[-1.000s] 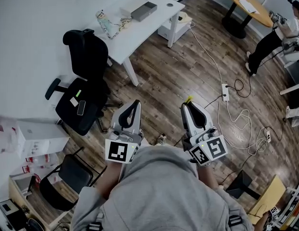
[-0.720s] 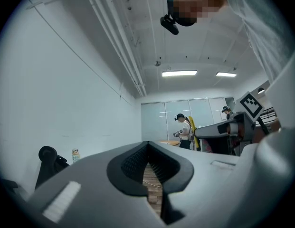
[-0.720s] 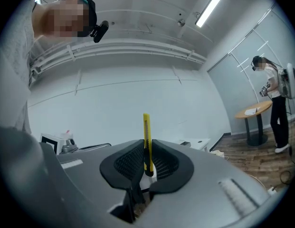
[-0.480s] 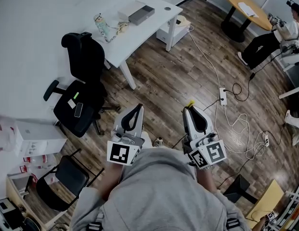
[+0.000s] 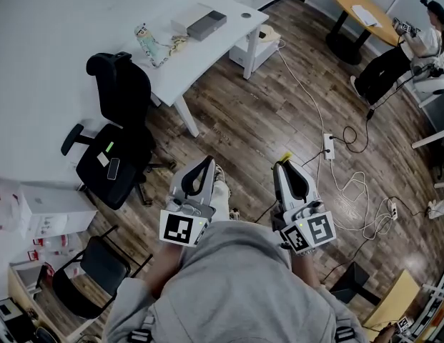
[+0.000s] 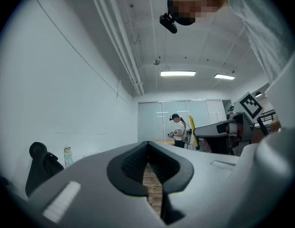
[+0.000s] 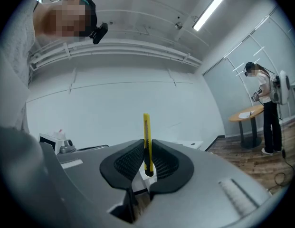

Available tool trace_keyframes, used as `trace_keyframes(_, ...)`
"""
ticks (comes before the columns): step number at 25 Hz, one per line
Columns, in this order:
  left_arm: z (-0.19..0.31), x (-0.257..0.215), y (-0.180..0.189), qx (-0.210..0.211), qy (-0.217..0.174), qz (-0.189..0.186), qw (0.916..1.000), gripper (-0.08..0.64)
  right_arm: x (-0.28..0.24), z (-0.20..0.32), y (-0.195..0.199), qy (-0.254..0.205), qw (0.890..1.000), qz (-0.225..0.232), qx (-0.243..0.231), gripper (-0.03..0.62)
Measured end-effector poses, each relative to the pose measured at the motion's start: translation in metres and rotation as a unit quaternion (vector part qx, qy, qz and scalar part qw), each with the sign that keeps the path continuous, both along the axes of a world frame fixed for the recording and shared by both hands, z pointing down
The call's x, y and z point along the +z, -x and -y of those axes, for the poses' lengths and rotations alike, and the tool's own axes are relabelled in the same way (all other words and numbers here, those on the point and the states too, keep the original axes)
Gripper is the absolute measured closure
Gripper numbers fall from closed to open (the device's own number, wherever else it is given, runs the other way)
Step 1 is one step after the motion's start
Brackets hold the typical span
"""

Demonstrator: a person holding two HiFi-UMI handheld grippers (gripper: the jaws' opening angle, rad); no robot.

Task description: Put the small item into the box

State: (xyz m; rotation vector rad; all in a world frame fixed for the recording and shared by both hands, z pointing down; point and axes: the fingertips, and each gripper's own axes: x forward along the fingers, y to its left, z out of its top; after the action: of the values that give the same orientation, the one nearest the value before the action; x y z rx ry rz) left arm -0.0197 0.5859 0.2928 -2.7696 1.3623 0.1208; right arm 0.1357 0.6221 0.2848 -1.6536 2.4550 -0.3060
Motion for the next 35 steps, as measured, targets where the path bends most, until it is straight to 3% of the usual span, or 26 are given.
trace_keyframes(13,0.083,0.014,-0.020,0.009,0.054,0.017,0.9984,0.557,0.012,0.083,-0.023,0.024,1.000,0.020,0.003,0.526)
trace_keyframes(27,0.192,0.013,-0.056,0.051,0.061,0.025,0.9965,0.557,0.010,0.181,-0.035,0.037,0.999,0.002,0.014,0.526)
trace_keyframes(35,0.249,0.015,-0.055,0.058,0.060,0.020,0.9963,0.557,0.019,0.237,-0.025,0.049,0.999,0.001,0.015,0.525)
